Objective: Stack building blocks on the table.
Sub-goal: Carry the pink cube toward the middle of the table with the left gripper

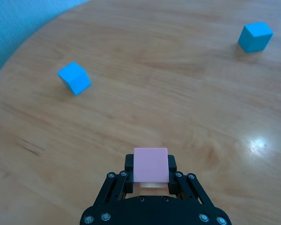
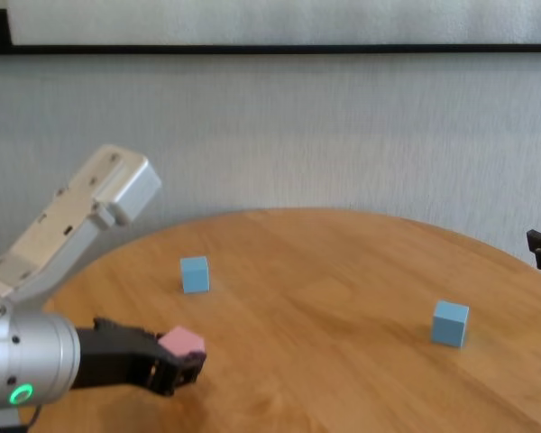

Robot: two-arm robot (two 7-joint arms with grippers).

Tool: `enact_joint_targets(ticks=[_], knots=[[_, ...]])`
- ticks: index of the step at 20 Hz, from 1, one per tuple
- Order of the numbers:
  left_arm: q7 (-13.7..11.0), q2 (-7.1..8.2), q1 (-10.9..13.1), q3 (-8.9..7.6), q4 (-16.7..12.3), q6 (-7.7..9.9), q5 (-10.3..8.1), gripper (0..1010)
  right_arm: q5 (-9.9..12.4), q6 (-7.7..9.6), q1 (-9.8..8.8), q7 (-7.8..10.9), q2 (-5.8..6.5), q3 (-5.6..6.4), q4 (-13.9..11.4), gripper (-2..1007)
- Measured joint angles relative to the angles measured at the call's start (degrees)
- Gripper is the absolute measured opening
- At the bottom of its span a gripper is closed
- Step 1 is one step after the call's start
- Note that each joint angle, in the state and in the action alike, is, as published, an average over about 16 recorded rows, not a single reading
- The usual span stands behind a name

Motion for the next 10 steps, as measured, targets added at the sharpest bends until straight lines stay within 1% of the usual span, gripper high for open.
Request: enact_joint_targets(ticks=[5, 10], knots=[[0.01, -0.99, -2.12, -0.5, 0.92, -1.39, 1.2, 404, 0.0, 0.0, 0.0, 0.0, 0.0, 0.0, 0.0, 1005], [-0.85, -2.27, -5.61, 0.02, 3.11, -2.28, 2.7, 404, 0.0, 0.0, 0.0, 0.0, 0.0, 0.0, 0.0, 1005]])
